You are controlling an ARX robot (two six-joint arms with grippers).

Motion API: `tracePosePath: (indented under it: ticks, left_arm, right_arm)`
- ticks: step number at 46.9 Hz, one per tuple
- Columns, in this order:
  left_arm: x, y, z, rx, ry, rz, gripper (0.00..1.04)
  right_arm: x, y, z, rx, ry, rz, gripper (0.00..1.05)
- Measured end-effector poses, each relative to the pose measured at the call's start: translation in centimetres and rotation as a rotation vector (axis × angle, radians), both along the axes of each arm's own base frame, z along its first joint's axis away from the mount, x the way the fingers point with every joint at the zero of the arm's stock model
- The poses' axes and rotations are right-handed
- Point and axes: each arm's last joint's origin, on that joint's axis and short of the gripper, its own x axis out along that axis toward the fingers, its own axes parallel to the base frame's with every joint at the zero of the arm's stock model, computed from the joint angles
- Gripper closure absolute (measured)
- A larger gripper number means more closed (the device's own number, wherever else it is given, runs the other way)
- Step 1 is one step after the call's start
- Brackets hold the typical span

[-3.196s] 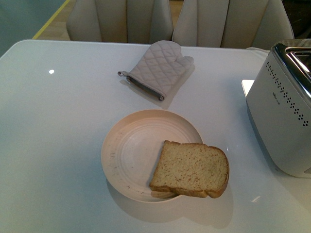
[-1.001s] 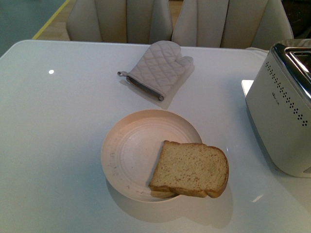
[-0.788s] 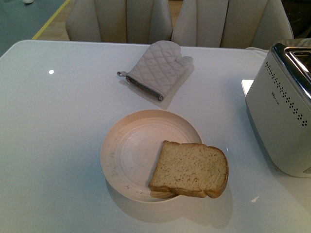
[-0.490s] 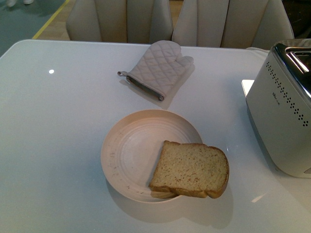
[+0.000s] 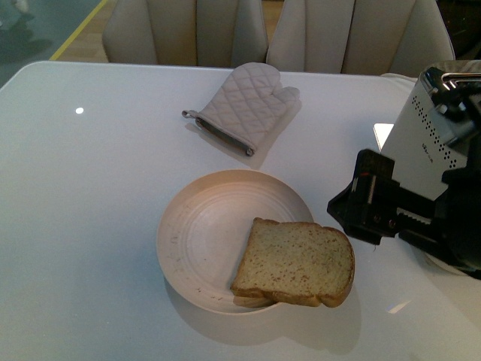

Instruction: Put bread into toaster

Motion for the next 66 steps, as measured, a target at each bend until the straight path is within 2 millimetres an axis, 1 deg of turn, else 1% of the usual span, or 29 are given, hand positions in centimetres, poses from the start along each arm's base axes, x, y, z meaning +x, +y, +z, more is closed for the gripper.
tracePosePath:
  ticks: [15, 29, 33, 40, 44, 46, 48, 55, 59, 62, 64, 66]
  left_arm:
    - [0.0, 0.0, 0.0, 0.000, 0.000, 0.000, 0.07]
    - [0.0, 0.0, 0.0, 0.000, 0.000, 0.000, 0.07]
    - [0.0, 0.0, 0.0, 0.000, 0.000, 0.000, 0.07]
    - [0.0, 0.0, 0.0, 0.000, 0.000, 0.000, 0.07]
    - [0.0, 0.0, 0.0, 0.000, 0.000, 0.000, 0.07]
    - [0.0, 0.0, 0.0, 0.000, 0.000, 0.000, 0.07]
    - [0.0, 0.0, 0.0, 0.000, 0.000, 0.000, 0.07]
    - [0.0, 0.0, 0.0, 0.000, 0.000, 0.000, 0.07]
    - [0.0, 0.0, 0.0, 0.000, 0.000, 0.000, 0.07]
    - [0.0, 0.0, 0.0, 0.000, 0.000, 0.000, 0.07]
    - [0.0, 0.0, 0.0, 0.000, 0.000, 0.000, 0.07]
    - [0.0, 0.0, 0.0, 0.000, 0.000, 0.000, 0.07]
  right_arm:
    - [1.0, -0.2, -5.4, 0.072, 0.172, -0.045, 0.09]
    - [2.9, 0.3, -7.7, 0.103, 0.224, -0.079, 0.09]
    - [3.7, 0.6, -8.4, 0.125, 0.239, -0.083, 0.09]
    - [4.6, 1.4, -9.1, 0.152, 0.246, -0.087, 0.09]
    - [4.9, 1.8, -9.2, 0.162, 0.247, -0.087, 0.19]
    - [5.1, 2.0, -9.3, 0.168, 0.248, -0.092, 0.26]
    - [5.2, 2.1, -9.3, 0.179, 0.251, -0.110, 0.37]
    - [5.4, 2.0, -8.7, 0.252, 0.226, -0.143, 0.66]
    - [5.4, 1.8, -7.6, 0.297, 0.198, -0.153, 0.84]
    - [5.6, 1.5, -6.2, 0.317, 0.162, -0.153, 0.96]
    - [5.8, 1.3, -5.2, 0.328, 0.140, -0.154, 1.00]
    - [5.9, 1.1, -4.0, 0.335, 0.116, -0.156, 1.01]
